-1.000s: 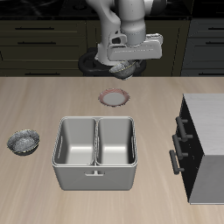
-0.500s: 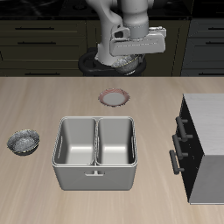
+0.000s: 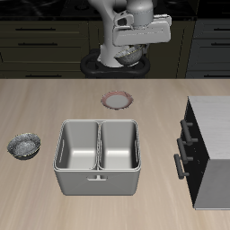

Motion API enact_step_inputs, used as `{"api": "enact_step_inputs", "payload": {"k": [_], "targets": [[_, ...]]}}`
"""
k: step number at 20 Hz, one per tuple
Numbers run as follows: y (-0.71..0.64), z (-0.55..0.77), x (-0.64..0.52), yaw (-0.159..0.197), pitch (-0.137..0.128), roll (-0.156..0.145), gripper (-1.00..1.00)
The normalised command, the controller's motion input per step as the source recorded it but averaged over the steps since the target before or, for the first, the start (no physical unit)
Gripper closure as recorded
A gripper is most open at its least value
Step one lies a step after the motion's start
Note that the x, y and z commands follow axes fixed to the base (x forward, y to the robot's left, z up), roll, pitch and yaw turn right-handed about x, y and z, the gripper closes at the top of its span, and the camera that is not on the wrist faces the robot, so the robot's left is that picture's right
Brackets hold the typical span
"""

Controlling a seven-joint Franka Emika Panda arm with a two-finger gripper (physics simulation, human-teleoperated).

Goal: Pick up the bowl on the plate and place it on top of the white cabinet

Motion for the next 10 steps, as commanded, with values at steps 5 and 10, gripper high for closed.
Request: {"api": "enact_step_inputs", "payload": {"k": [5, 10], "targets": [[-0.02, 0.06, 0.02, 0.007, -0.012, 0.002, 1.0], [0.04, 0.05, 0.12, 0.011, 0.002, 0.007, 1.0]]}}
